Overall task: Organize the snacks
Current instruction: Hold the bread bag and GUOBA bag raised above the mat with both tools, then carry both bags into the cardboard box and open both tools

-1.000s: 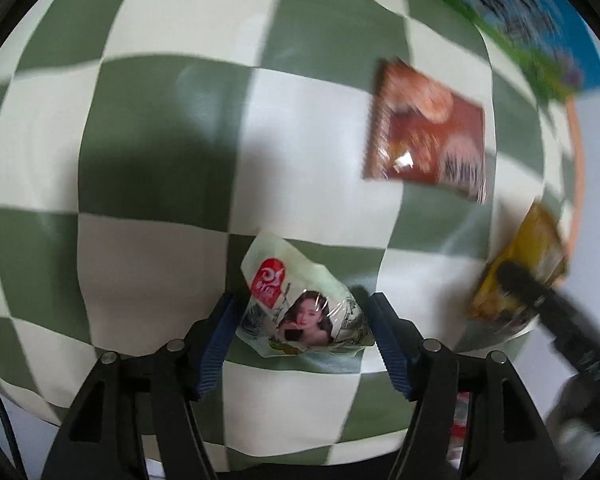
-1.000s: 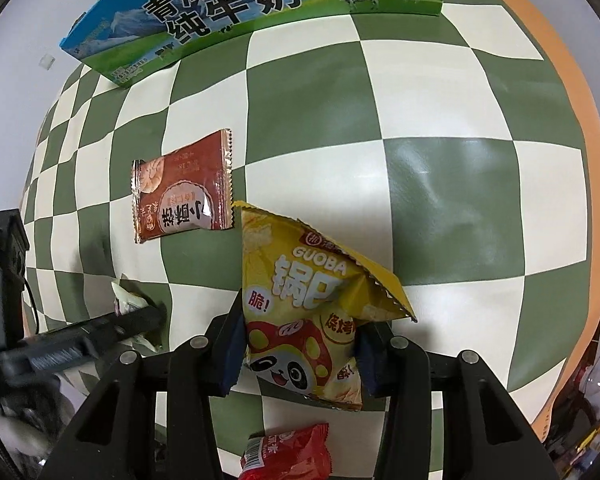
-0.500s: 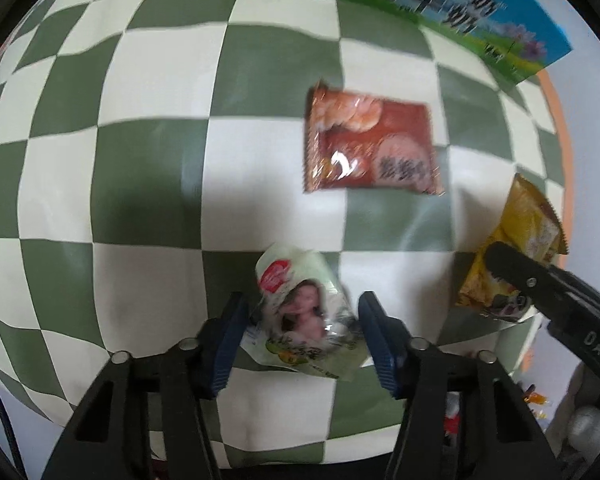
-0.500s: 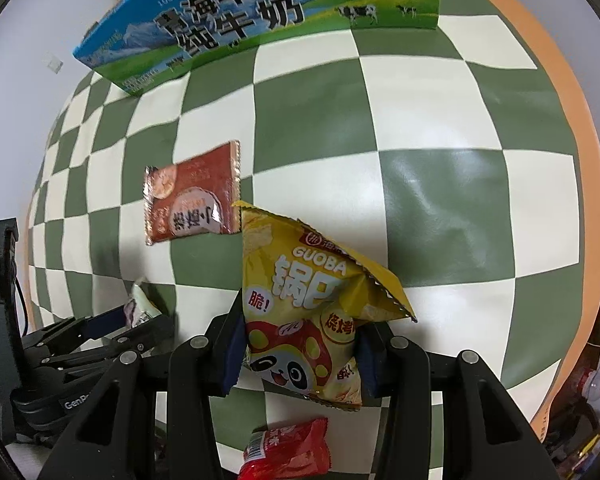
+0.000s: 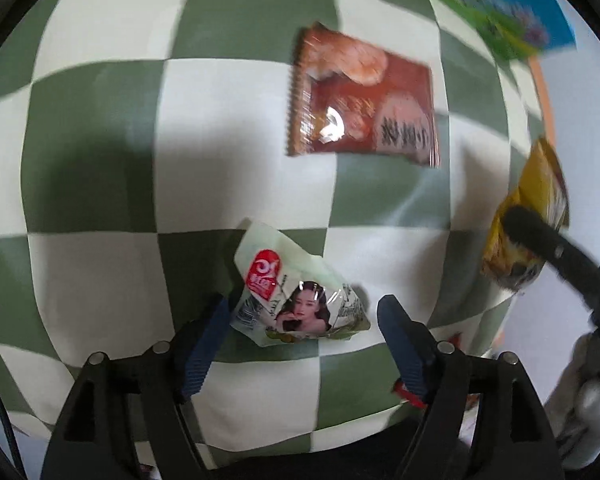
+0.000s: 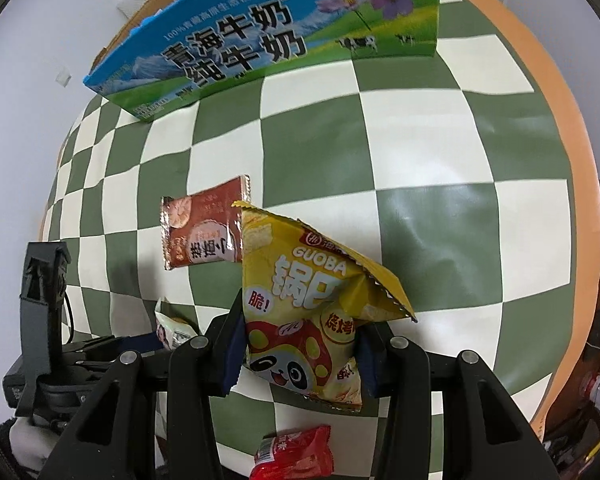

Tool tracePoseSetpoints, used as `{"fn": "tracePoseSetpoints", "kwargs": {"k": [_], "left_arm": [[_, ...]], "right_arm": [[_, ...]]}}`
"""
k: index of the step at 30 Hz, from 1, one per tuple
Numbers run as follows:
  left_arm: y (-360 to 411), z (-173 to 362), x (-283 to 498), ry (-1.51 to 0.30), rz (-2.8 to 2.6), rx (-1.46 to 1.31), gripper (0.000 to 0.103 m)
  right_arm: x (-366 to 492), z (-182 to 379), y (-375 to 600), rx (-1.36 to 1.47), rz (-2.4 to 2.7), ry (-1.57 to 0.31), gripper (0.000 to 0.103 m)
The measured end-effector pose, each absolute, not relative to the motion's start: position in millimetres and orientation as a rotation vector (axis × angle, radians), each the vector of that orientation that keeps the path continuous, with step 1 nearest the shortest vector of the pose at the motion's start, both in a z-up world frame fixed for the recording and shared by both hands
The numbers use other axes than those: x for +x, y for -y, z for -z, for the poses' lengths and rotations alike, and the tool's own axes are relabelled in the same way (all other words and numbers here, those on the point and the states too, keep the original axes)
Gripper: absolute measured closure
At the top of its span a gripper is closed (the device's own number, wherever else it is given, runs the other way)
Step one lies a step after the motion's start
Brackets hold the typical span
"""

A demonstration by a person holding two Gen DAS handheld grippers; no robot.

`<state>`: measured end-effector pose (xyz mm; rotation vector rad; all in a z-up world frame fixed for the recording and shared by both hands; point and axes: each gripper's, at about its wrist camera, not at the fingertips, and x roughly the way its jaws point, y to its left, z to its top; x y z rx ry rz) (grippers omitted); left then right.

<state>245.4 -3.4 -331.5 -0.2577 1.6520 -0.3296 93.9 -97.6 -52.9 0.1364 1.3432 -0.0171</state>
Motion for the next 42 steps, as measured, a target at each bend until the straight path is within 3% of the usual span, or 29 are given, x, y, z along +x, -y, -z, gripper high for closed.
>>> {"fn": "tracePoseSetpoints", "kwargs": {"k": [4,6,17,19,20,24,27,29,30,37,42], "left_arm": [[26,327,248,-1.619,0.300,-0.076,0.029],[32,322,249,-1.576,0.271,-0.021,0.040],[45,273,234,-1.461,0.257,-0.039,0.043],[47,249,241,-1.421,0.276,-0.054,0.065],[48,237,245,-1.404,0.282,-0.058,0.071],[53,198,278,-1.328,0.324,-0.063,0.070],[52,215,290,-1.397,0.376,-0.065,0.067],[40,235,293,-1.467,0.385,-0.149,0.056],[35,252,289,-1.500,0.385,-0.184,0.050],[21,305,261,-1.714,0.372,-0.378,0.036],[34,317,249,-1.724,0.337,-0.290,0.036]], "right_arm": [[92,62,99,0.150,0.019,-1.361,0.055],[91,64,97,0.143,0.020,-1.363,0.055],[85,58,102,0.147,0.025,-1.343,0.055],[87,47,101,0.141,0.010,-1.323,0.055],[87,42,101,0.140,0.005,-1.315,0.055],[99,2,96,0.126,-0.038,-1.245,0.055],[115,-19,93,0.104,-0.043,-1.197,0.055],[125,-24,94,0.114,-0.038,-1.191,0.055],[129,-24,96,0.114,-0.035,-1.195,0.055],[119,3,105,0.144,-0.020,-1.261,0.055],[108,22,109,0.170,-0.012,-1.293,0.055]]}}
